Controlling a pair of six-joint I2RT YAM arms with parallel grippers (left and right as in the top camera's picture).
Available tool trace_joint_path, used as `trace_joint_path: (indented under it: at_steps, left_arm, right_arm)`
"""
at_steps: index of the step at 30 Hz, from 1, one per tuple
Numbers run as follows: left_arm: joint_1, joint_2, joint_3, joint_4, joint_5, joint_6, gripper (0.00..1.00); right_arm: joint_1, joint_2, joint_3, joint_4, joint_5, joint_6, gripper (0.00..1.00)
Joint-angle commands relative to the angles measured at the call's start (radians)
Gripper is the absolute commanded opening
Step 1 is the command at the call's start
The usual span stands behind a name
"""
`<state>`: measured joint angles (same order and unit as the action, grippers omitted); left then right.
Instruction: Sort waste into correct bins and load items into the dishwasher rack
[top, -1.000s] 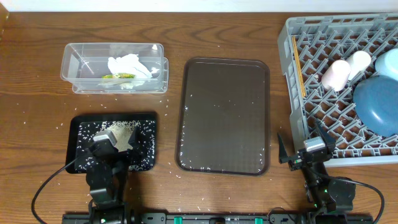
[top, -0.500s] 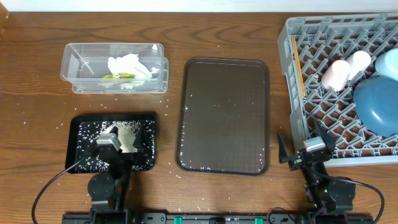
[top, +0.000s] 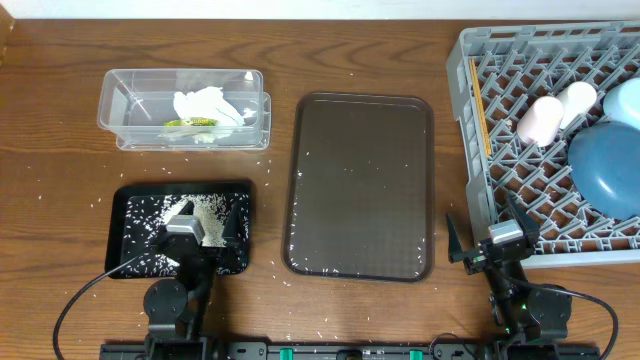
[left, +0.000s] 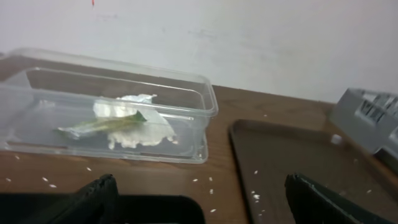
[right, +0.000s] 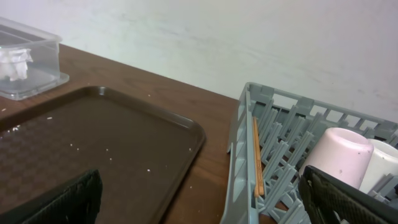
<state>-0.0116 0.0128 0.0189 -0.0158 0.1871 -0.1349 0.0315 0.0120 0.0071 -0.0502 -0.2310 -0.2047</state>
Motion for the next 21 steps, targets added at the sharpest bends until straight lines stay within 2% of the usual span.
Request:
trace_joint_path:
  at_steps: [1,5,21]
  left_arm:
    - [-0.005,-0.011,-0.015,-0.040,-0.002,0.145,0.89]
    - [-0.003,-0.011,-0.015,-0.047,-0.062,0.169,0.89]
    - [0.029,-0.011,-0.015,-0.048,-0.064,0.158,0.89]
  right_arm:
    - [-0.009,-0.006,-0.001,-0.006,0.006,-0.013,0.99]
    - [-0.009,-0.006,-0.001,-0.006,0.006,-0.013,0.99]
    - [-0.009,-0.006,-0.001,-0.006,0.006,-0.013,0.99]
